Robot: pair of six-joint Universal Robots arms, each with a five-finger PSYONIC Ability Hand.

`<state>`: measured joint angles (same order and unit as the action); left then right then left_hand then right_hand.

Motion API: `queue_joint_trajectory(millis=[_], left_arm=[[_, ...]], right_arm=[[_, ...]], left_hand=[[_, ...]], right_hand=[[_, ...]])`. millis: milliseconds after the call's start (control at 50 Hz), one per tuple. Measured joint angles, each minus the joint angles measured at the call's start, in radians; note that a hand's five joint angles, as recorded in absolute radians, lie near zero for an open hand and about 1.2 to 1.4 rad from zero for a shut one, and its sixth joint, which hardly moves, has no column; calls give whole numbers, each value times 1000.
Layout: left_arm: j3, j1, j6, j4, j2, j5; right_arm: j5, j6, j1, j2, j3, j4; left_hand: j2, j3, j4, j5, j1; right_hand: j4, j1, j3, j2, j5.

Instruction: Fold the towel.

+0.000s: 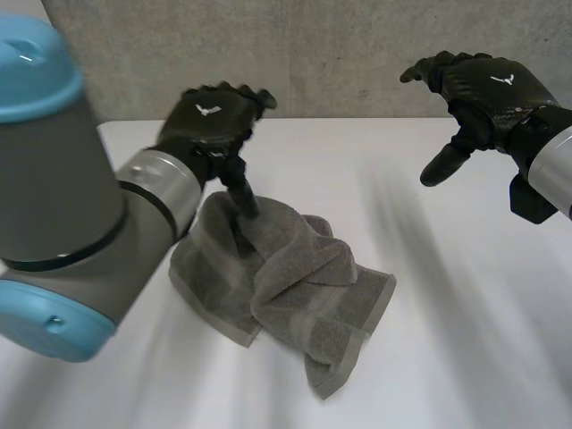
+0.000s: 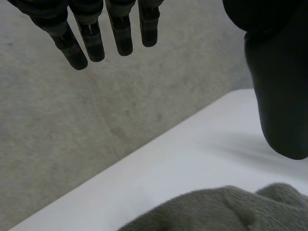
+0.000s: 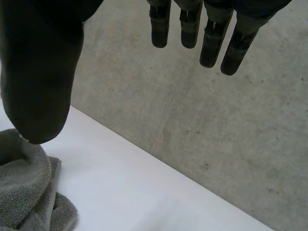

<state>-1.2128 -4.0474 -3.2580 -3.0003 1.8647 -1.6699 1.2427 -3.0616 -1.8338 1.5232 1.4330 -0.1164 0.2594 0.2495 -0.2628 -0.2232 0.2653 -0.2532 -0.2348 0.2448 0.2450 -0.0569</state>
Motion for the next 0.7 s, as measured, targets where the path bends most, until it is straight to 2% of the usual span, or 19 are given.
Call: queue_joint_trajectory(millis=[240, 540, 700], left_arm=[[-63, -74, 9, 15, -79, -83], [-65, -80, 3, 22, -95, -157], [-69, -80, 4, 23, -96, -163]], right_arm=[[158, -65, -3, -35, -1, 3], [208, -61, -9, -39, 13, 10], [205, -55, -12, -48, 13, 10]], left_hand=[[0, 0, 0, 0, -1], [0, 0, 0, 0, -2], [0, 0, 0, 0, -3]], right_hand=[[0, 0, 0, 0, 0], [0, 0, 0, 0, 0], [0, 0, 0, 0, 0]])
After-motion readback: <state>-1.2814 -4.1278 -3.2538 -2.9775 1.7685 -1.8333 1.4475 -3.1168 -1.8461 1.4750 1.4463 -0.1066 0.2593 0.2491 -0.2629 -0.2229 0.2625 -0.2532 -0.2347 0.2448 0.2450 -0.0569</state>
